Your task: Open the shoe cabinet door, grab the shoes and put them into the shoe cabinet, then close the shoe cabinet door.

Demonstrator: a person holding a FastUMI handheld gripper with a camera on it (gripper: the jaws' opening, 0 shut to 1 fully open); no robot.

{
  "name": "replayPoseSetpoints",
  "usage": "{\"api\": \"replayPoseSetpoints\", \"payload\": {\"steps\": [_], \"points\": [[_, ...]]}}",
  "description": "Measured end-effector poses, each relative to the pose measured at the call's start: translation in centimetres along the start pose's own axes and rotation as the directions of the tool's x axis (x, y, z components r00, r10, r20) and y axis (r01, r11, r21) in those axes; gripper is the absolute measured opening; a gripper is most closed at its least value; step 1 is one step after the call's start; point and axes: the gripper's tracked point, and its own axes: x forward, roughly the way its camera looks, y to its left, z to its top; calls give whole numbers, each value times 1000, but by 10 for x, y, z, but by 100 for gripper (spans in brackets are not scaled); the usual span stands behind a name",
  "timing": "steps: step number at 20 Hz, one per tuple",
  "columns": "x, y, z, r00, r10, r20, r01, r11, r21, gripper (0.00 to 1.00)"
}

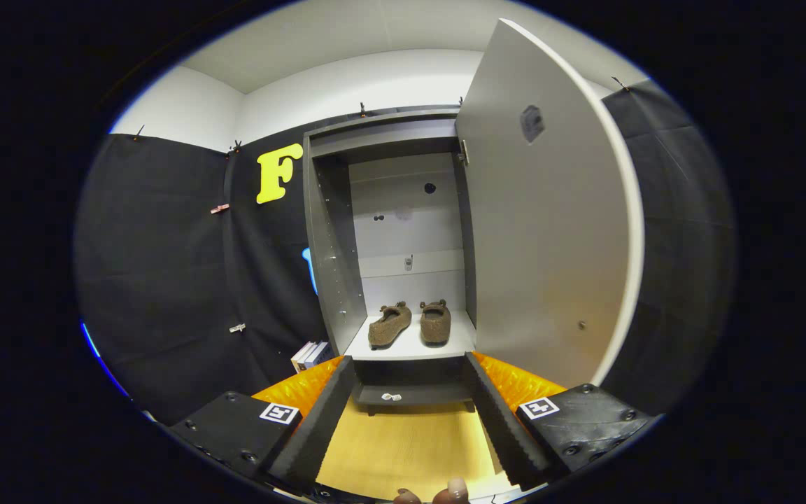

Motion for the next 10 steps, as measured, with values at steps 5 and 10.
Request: {"api": "replayPoseSetpoints", "payload": {"steps": [5, 10], "points": [[-52, -54, 8, 998, -29, 52, 31, 999, -26, 98], [-74, -125, 17, 990, -117, 75, 119, 993, -19, 98]]}}
